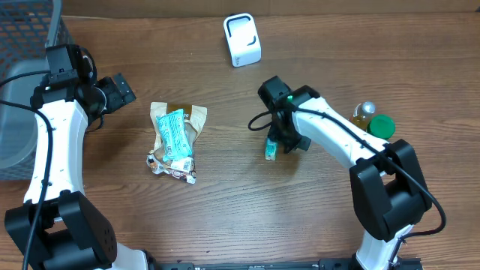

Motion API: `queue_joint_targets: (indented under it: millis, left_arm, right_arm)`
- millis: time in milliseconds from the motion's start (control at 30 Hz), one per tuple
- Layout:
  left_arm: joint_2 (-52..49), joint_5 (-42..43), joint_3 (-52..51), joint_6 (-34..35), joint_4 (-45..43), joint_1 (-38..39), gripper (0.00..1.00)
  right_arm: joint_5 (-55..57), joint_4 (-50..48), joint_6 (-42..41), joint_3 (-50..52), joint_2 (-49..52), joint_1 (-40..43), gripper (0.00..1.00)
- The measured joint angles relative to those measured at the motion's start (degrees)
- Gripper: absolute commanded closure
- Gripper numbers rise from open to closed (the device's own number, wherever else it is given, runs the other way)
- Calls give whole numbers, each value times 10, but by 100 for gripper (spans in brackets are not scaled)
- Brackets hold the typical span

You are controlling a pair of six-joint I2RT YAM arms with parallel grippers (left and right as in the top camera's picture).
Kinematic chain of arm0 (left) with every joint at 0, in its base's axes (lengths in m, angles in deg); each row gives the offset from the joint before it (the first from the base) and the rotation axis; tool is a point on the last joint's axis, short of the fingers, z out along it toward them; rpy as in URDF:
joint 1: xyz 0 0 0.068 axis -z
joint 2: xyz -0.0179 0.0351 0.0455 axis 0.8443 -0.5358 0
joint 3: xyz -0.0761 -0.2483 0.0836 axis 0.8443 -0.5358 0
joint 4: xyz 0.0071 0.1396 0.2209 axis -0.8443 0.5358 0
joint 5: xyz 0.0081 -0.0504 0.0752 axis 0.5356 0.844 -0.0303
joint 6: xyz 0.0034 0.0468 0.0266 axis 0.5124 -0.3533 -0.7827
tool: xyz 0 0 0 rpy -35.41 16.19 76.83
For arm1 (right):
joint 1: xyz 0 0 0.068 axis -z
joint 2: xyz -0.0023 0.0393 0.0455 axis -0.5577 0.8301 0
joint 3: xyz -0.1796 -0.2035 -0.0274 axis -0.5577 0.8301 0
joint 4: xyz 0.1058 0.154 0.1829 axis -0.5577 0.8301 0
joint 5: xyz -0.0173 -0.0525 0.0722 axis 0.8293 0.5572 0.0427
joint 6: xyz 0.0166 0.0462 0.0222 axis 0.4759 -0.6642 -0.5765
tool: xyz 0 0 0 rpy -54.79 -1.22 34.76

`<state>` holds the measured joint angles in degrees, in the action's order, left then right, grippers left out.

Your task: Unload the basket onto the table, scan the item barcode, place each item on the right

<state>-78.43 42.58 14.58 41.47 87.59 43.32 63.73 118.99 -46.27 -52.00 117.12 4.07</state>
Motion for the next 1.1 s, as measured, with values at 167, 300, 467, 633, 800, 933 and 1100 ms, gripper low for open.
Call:
queue_joint_targets:
  millis: [167, 300, 467, 633, 800, 933, 1100]
  left_arm:
    - [0, 0, 0, 0, 0, 0, 0]
    - [0, 0, 0, 0, 0, 0, 0]
    - [0, 0, 0, 0, 0, 0, 0]
    - [0, 0, 0, 0, 0, 0, 0]
    - [0, 0, 0, 0, 0, 0, 0]
    - [0, 0, 0, 0, 0, 0, 0]
    - [0, 0, 0, 0, 0, 0, 0]
  right_arm:
    - [-55, -33, 27, 5, 0, -19, 95]
    - [-68, -41, 35, 5, 0, -27, 91]
    - [-72, -45, 50, 5, 0, -28, 53]
    - [-71, -47, 55, 5, 0, -26, 52]
    - [-70, -49, 56, 5, 0, -24, 52]
    - [-66, -51, 55, 5, 0, -21, 63]
    - [-89, -57, 77, 5, 0, -2, 67]
